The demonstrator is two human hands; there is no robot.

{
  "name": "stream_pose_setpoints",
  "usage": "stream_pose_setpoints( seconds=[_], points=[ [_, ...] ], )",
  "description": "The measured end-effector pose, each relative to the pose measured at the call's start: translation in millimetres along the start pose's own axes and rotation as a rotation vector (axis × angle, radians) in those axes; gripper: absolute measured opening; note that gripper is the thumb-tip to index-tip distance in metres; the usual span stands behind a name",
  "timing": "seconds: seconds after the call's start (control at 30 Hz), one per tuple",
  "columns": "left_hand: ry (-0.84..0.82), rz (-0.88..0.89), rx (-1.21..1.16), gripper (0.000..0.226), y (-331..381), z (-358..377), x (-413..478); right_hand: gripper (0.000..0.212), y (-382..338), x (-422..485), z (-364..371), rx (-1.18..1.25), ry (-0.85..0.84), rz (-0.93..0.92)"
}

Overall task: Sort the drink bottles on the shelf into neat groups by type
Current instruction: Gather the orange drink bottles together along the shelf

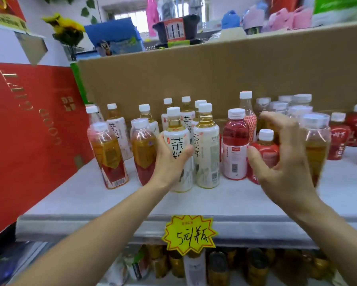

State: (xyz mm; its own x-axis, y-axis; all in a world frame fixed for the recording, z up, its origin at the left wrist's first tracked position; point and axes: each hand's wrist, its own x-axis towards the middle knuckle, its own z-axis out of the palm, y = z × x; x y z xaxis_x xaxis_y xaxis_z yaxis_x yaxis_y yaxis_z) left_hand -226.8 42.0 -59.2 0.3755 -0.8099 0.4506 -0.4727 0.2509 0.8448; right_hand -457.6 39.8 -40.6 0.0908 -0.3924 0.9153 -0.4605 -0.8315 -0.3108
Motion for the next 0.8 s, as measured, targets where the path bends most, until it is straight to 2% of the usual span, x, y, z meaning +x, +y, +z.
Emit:
stream_pose_setpoints(
  seconds=[0.17, 0.27, 0.37, 0.43, 0.47, 0.53, 0.63, 0.8],
  points=[
    [-0.040, 0.019, 0.088, 0.079, -5, -8, 2, 0.045, -12, 26, 35, 0.062, -0.183, -0.059],
    [0.104, 0.099, 0.158, 0.090, -4, -20, -8, 0.045, -18, 52, 54, 0.054, -0.242, -0.105],
    [0.316, 0.224, 0.344, 0.074, 10, -44, 2, 0.043, -28, 84, 69, -0.004, -0.340, -0.158],
    [0.373, 0.251, 0.483, 0.070, 17, -60, 22, 0.051, -37, 103, 79, -0.108, -0.475, -0.210],
    [0.349, 0.235, 0.561, 0.070, 20, -67, 33, 0.056, -42, 112, 84, -0.184, -0.554, -0.236],
    [0.201, 0.156, 0.690, 0.072, 20, -77, 52, 0.067, -48, 127, 93, -0.327, -0.734, -0.262],
    [-0.009, 0.089, 0.767, 0.067, 17, -86, 63, 0.078, -46, 137, 105, -0.390, -0.941, -0.224],
    [-0.080, 0.139, 0.798, 0.055, 19, -110, 62, 0.074, -39, 152, 123, -0.482, -0.940, -0.207]
  ],
)
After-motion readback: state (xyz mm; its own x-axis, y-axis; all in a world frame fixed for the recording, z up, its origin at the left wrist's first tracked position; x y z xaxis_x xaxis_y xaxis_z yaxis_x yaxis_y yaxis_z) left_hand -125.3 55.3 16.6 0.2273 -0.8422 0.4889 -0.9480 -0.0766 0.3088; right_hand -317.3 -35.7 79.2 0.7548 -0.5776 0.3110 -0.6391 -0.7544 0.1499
